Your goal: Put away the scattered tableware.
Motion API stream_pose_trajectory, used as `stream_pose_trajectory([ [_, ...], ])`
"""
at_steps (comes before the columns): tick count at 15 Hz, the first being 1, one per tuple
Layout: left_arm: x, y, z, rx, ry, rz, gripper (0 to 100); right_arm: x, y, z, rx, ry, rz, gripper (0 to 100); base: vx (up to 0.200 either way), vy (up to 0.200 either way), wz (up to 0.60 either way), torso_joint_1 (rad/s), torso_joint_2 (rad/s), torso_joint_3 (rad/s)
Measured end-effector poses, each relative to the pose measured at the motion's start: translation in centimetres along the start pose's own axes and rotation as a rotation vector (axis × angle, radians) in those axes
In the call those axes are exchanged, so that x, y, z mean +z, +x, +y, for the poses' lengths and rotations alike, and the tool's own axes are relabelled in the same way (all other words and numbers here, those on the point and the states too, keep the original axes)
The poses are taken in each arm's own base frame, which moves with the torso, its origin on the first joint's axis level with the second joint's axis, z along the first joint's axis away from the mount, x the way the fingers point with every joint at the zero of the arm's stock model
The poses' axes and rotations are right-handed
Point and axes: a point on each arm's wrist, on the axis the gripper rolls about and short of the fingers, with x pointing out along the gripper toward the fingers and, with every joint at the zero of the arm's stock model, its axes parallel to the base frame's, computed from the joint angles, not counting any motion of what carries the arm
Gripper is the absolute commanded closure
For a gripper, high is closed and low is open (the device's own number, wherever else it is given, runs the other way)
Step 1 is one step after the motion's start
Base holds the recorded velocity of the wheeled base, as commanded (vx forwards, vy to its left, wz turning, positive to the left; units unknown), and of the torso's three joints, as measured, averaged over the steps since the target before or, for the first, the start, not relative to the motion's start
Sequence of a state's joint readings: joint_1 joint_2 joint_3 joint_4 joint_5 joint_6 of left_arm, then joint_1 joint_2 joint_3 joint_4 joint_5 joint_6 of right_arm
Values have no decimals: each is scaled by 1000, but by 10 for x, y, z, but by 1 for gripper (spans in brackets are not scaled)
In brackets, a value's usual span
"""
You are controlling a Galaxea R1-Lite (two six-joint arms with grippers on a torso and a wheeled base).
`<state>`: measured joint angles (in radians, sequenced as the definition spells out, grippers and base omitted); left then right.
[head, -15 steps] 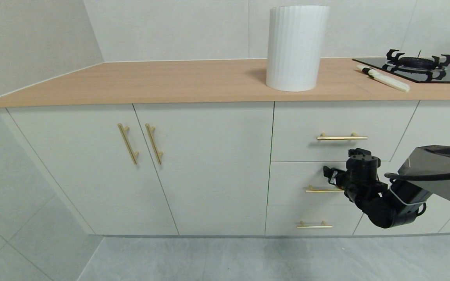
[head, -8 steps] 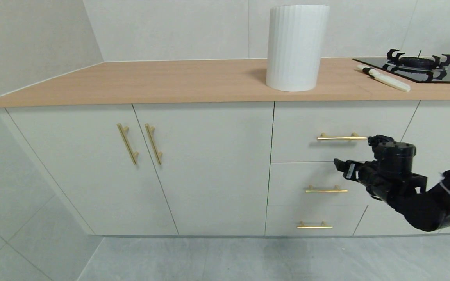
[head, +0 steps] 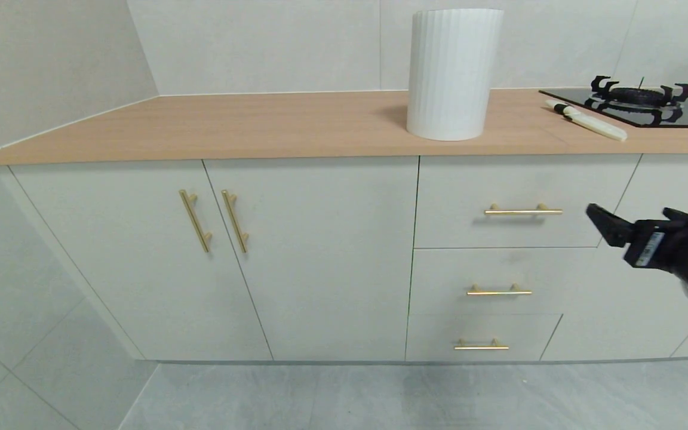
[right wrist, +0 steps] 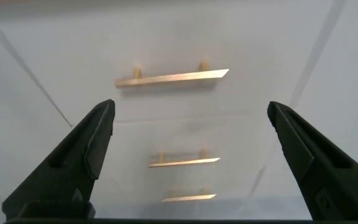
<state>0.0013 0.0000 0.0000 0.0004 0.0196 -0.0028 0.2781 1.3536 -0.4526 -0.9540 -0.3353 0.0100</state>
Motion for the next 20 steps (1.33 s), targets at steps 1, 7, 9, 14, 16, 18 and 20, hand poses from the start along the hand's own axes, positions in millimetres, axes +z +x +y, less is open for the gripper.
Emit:
stream_pose_trajectory([
  [1, 0, 0, 0, 0, 0, 0, 0, 6, -23, -7, -8, -28, -35, 0, 0, 0, 0, 0, 0, 0],
  [7, 0, 0, 0, 0, 0, 0, 0, 3, -148, -56, -143, -198, -20, 0, 0, 0, 0, 0, 0, 0],
  [9, 0, 0, 0, 0, 0, 0, 0, -7, -187, -68, -211, -235, -4, 0, 0, 0, 0, 0, 0, 0],
  [14, 0, 0, 0, 0, 0, 0, 0, -33, -251, -74, -340, -245, -87, 0, 0, 0, 0, 0, 0, 0],
  [16, 0, 0, 0, 0, 0, 0, 0, -47, -250, -71, -217, -216, -105, 0, 0, 0, 0, 0, 0, 0],
  [18, 0, 0, 0, 0, 0, 0, 0, -70, -241, -67, -44, -153, -81, 0, 0, 0, 0, 0, 0, 0],
  [20, 0, 0, 0, 0, 0, 0, 0, -92, -232, -66, 21, -120, -47, 0, 0, 0, 0, 0, 0, 0],
])
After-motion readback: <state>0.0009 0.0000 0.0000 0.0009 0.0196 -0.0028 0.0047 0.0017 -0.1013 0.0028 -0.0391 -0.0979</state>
